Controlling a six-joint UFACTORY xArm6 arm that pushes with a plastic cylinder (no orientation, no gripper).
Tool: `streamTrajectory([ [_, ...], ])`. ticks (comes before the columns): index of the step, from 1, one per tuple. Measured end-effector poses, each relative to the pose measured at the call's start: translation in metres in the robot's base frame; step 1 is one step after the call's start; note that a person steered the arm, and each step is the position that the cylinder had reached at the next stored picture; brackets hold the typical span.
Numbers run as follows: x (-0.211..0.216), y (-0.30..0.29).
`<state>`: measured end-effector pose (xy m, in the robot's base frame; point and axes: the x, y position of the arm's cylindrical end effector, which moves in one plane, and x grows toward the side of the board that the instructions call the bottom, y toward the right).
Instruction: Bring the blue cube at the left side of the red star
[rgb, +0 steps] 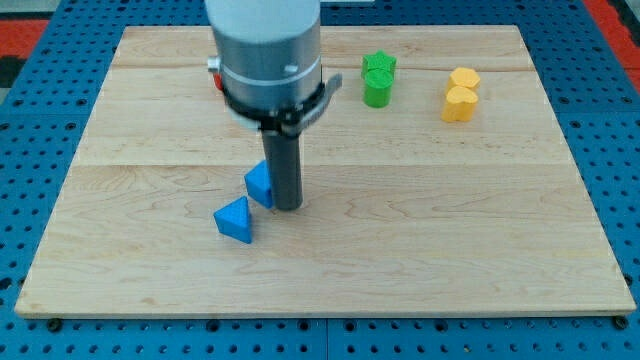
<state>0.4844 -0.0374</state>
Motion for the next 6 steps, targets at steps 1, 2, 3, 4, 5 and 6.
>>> streamTrajectory([
  [1, -0.035, -0.011],
  [2, -0.038, -0.074],
  [3, -0.002, -0.102],
  [4, -0.043, -0.143],
  [5, -0.044, -0.096],
  [6, -0.001, -0.048],
])
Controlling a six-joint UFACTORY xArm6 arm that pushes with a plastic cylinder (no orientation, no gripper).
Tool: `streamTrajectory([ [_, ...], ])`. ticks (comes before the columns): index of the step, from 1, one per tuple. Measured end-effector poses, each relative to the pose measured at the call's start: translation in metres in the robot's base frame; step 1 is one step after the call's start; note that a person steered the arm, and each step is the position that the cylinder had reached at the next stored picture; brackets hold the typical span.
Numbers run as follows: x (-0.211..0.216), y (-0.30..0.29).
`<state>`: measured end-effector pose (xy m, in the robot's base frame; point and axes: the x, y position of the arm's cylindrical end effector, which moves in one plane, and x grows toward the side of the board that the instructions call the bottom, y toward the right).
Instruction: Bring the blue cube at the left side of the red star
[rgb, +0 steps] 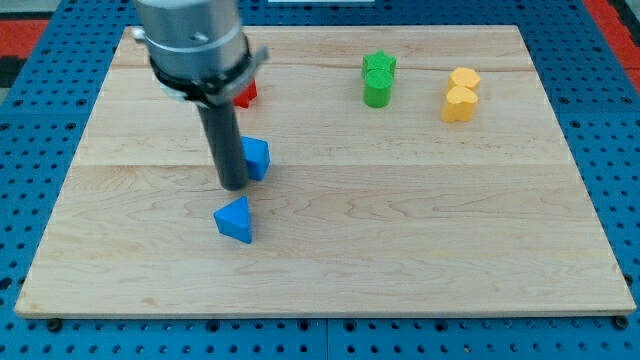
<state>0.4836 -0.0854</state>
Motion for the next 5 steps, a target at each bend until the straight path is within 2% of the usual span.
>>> streamTrajectory([
  [1, -0.017, 0.031],
  [4, -0.093, -0.075],
  [5, -0.104, -0.059],
])
